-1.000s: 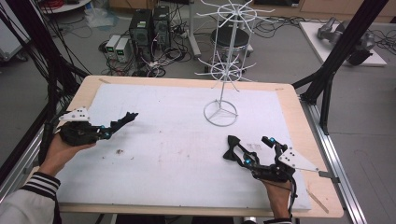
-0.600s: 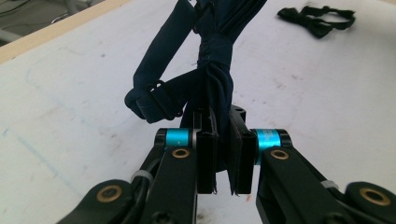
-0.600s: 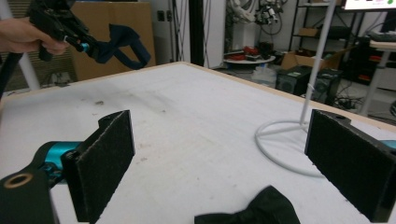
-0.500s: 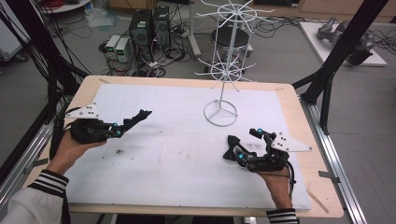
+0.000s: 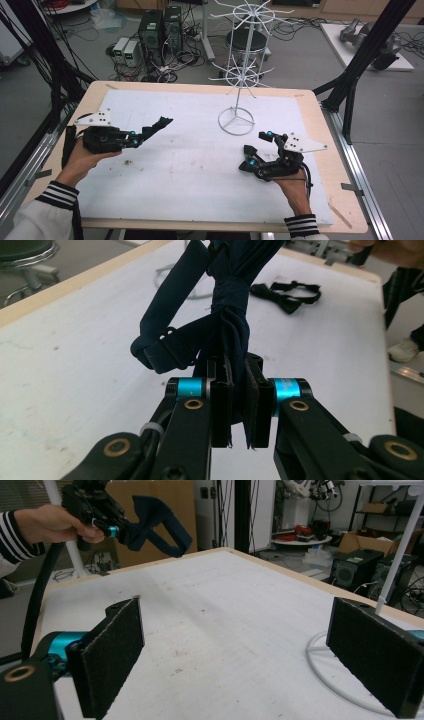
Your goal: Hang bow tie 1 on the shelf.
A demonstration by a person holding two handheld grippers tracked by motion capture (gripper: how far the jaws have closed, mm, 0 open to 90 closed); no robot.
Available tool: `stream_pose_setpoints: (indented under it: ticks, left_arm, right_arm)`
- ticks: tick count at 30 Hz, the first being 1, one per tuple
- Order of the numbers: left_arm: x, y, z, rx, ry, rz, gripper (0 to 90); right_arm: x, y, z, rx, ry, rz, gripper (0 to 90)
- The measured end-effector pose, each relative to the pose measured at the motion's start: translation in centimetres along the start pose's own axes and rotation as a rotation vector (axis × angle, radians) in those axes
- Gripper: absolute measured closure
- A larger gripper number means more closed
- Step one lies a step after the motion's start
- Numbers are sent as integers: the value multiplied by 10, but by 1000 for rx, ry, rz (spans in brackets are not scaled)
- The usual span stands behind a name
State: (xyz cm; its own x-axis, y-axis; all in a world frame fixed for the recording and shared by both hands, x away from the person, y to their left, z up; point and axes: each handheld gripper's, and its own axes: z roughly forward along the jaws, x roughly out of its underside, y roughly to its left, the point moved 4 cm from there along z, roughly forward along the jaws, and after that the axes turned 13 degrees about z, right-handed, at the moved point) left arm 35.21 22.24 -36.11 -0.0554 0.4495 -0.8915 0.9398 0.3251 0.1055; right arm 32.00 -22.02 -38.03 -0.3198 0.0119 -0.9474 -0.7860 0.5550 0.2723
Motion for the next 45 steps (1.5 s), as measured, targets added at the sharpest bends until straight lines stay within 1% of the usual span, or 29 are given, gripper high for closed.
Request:
stream_pose_setpoints:
  ticks: [1, 2, 3, 5, 6, 8, 10, 12, 13, 16, 17, 18, 19, 20, 25, 26, 29, 36, 41, 45]
  left_arm:
    - [-2, -1, 2, 7, -5, 4, 833]
    - [-3, -3, 3, 11, -7, 8, 833]
    - [-5, -4, 5, 20, -12, 10, 833]
    - [-8, -7, 9, 35, -28, 14, 833]
    - [-10, -8, 12, 41, -30, 21, 833]
    - [-13, -11, 16, 60, -38, 22, 833]
    - [-15, -13, 21, 75, -46, 23, 833]
    - [-18, -15, 24, 89, -51, 25, 833]
    - [-19, -16, 26, 95, -54, 28, 833]
    - [-21, -18, 30, 104, -51, 30, 833]
    - [-23, -19, 33, 108, -59, 26, 833]
    - [-24, -19, 34, 112, -61, 29, 833]
    - [-25, -20, 36, 114, -68, 27, 833]
    - [-26, -20, 36, 121, -69, 34, 833]
    - [-33, -25, 41, 145, -107, 41, 833]
    - [-34, -25, 42, 149, -111, 48, 833]
    - [-37, -28, 46, 164, -126, 51, 833]
    - [-44, -33, 59, 201, -152, 56, 833]
    - [-47, -36, 65, 214, -155, 66, 834]
    - [-47, -38, 68, 220, -149, 74, 834]
  right_arm:
    - [-1, 0, 1, -4, 6, 4, 76]
    - [-4, 1, 4, -26, 12, 0, 77]
    - [-4, 1, 4, -26, 12, 0, 77]
    - [-7, 2, 8, -47, 23, -1, 77]
    - [-8, 3, 11, -58, 35, -5, 77]
    - [-10, 4, 15, -71, 45, -24, 77]
    - [-12, 6, 18, -86, 58, -23, 77]
    - [-14, 9, 21, -104, 70, -38, 77]
    - [-16, 9, 23, -113, 69, -47, 77]
    - [-19, 13, 26, -134, 73, -56, 77]
    - [-20, 14, 27, -146, 76, -50, 78]
    - [-22, 15, 30, -161, 72, -53, 78]
    - [-24, 16, 31, -169, 78, -48, 77]
    - [-26, 17, 32, -176, 80, -44, 77]
    - [-36, 21, 38, -215, 74, -34, 77]
    - [-38, 21, 39, -219, 73, -36, 77]
    - [-44, 24, 43, -245, 71, -31, 77]
    - [-53, 29, 54, -280, 87, -55, 78]
    - [-57, 34, 63, -310, 110, -71, 78]
    - [-60, 38, 70, -325, 133, -85, 78]
